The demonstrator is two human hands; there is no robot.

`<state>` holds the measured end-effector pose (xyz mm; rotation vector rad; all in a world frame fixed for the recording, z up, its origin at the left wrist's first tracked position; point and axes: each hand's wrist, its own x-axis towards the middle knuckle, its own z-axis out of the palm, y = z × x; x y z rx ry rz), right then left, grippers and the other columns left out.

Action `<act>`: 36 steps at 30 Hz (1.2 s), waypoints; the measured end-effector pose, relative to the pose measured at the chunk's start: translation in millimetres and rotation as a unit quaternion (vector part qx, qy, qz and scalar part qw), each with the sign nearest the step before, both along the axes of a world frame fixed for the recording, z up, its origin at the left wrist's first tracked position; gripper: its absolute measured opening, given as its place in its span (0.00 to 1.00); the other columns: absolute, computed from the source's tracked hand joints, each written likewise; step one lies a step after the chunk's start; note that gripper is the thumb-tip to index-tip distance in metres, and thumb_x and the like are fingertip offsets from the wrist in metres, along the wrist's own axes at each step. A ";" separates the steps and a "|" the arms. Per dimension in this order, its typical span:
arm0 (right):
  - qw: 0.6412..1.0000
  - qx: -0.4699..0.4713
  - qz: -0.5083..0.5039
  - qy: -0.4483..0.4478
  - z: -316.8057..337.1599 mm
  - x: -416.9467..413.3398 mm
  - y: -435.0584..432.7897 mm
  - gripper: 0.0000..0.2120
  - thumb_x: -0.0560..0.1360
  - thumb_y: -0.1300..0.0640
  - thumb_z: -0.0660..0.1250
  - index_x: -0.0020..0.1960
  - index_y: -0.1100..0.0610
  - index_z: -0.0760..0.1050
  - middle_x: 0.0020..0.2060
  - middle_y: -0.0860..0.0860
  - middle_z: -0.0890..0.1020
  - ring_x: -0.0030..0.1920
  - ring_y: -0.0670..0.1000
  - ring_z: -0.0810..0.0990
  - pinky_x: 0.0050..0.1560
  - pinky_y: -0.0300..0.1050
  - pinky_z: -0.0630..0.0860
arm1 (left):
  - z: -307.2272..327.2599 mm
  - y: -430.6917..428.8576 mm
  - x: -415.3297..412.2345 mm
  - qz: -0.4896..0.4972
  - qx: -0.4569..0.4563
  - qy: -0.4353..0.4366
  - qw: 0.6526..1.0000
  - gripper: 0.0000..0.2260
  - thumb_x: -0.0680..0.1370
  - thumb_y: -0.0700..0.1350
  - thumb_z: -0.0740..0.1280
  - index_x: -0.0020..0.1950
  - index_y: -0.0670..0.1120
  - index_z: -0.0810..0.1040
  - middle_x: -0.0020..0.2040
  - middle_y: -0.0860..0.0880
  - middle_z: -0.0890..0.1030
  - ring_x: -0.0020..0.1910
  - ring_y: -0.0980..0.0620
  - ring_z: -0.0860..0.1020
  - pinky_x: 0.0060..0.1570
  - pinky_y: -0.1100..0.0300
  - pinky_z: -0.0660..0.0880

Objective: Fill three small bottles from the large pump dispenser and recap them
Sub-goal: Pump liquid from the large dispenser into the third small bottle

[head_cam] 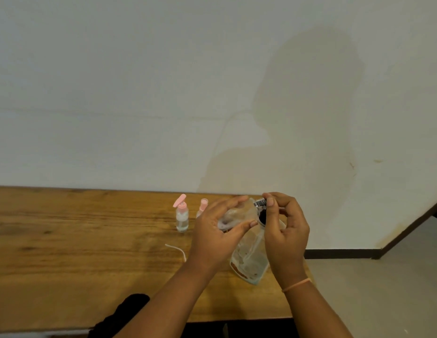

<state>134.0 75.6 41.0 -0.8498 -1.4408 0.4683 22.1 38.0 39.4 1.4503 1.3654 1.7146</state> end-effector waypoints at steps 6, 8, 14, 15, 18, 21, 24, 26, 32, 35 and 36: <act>1.000 0.004 -0.019 -0.012 4.2 -1.6 -2.2 0.05 0.77 0.49 0.59 0.48 0.42 0.73 0.44 0.42 0.80 0.48 0.47 0.79 0.47 0.44 0.77 | 2.8 -0.3 2.9 0.006 0.013 -0.013 1.000 0.18 0.65 0.49 0.74 0.54 0.59 0.77 0.52 0.58 0.80 0.54 0.65 0.76 0.48 0.75 0.73; 1.000 0.009 -0.020 -0.014 1.4 1.8 -2.0 0.05 0.77 0.49 0.59 0.48 0.41 0.73 0.44 0.43 0.80 0.47 0.48 0.79 0.46 0.44 0.76 | 0.7 -0.9 2.4 0.002 0.010 -0.008 1.000 0.19 0.66 0.47 0.75 0.54 0.59 0.77 0.52 0.58 0.80 0.55 0.66 0.76 0.48 0.75 0.72; 0.999 0.008 -0.021 -0.023 -7.0 -1.2 0.4 0.05 0.77 0.50 0.59 0.47 0.41 0.72 0.41 0.48 0.79 0.44 0.47 0.79 0.43 0.39 0.75 | -6.2 1.0 0.0 0.006 -0.013 0.008 1.000 0.20 0.67 0.43 0.76 0.55 0.57 0.77 0.53 0.53 0.81 0.55 0.68 0.75 0.49 0.77 0.70; 1.000 0.005 -0.019 -0.011 -5.1 -1.7 0.1 0.05 0.77 0.50 0.59 0.47 0.41 0.72 0.41 0.47 0.79 0.44 0.46 0.79 0.44 0.38 0.75 | -4.5 1.1 0.8 0.005 -0.009 0.006 1.000 0.20 0.67 0.43 0.76 0.55 0.57 0.77 0.53 0.53 0.81 0.55 0.69 0.75 0.48 0.78 0.70; 1.000 0.003 -0.019 0.013 2.4 -0.8 0.3 0.05 0.76 0.49 0.59 0.48 0.43 0.74 0.43 0.42 0.80 0.47 0.48 0.79 0.46 0.42 0.76 | 2.9 1.3 2.7 0.001 0.006 0.001 1.000 0.19 0.66 0.46 0.75 0.54 0.59 0.77 0.52 0.58 0.79 0.54 0.69 0.75 0.47 0.77 0.71; 1.000 0.001 -0.023 -0.002 4.5 -0.8 -0.2 0.06 0.76 0.49 0.59 0.47 0.41 0.74 0.43 0.38 0.80 0.48 0.49 0.79 0.46 0.45 0.76 | 4.8 1.5 0.2 -0.001 0.005 0.009 1.000 0.19 0.66 0.48 0.75 0.54 0.60 0.76 0.51 0.60 0.79 0.54 0.68 0.75 0.48 0.75 0.72; 1.000 0.003 -0.017 -0.008 0.7 1.6 1.1 0.05 0.77 0.49 0.59 0.48 0.41 0.73 0.43 0.41 0.80 0.47 0.48 0.79 0.46 0.42 0.76 | 0.3 2.2 0.2 -0.001 0.001 0.011 1.000 0.19 0.67 0.44 0.76 0.54 0.59 0.77 0.51 0.58 0.79 0.54 0.68 0.75 0.48 0.76 0.71; 0.999 0.012 -0.014 -0.027 -3.8 4.2 2.9 0.05 0.77 0.50 0.59 0.48 0.41 0.72 0.43 0.45 0.79 0.45 0.46 0.78 0.45 0.42 0.77 | -4.1 2.7 1.5 0.002 -0.005 0.014 1.000 0.19 0.67 0.46 0.75 0.55 0.58 0.77 0.53 0.56 0.80 0.55 0.68 0.75 0.50 0.76 0.71; 1.000 -0.001 0.012 0.005 -0.5 0.8 -2.1 0.06 0.77 0.51 0.60 0.48 0.42 0.74 0.42 0.40 0.80 0.45 0.46 0.79 0.45 0.38 0.76 | -1.3 -1.3 0.6 0.011 -0.002 0.023 1.000 0.19 0.66 0.45 0.76 0.56 0.55 0.78 0.53 0.54 0.81 0.55 0.67 0.75 0.52 0.81 0.65; 1.000 0.001 0.002 0.004 5.4 -0.6 -0.5 0.06 0.77 0.51 0.59 0.49 0.44 0.75 0.44 0.40 0.79 0.47 0.45 0.79 0.46 0.33 0.73 | 4.2 -1.4 2.1 0.011 0.007 0.008 1.000 0.19 0.66 0.50 0.74 0.55 0.60 0.77 0.51 0.59 0.79 0.54 0.66 0.76 0.50 0.75 0.71; 1.000 -0.003 -0.002 -0.003 6.1 -0.4 -0.9 0.06 0.77 0.50 0.59 0.49 0.44 0.75 0.44 0.40 0.79 0.47 0.45 0.79 0.46 0.32 0.73 | 4.2 -1.5 2.2 0.014 0.010 0.012 1.000 0.19 0.66 0.51 0.73 0.55 0.60 0.76 0.51 0.60 0.79 0.54 0.66 0.76 0.50 0.75 0.71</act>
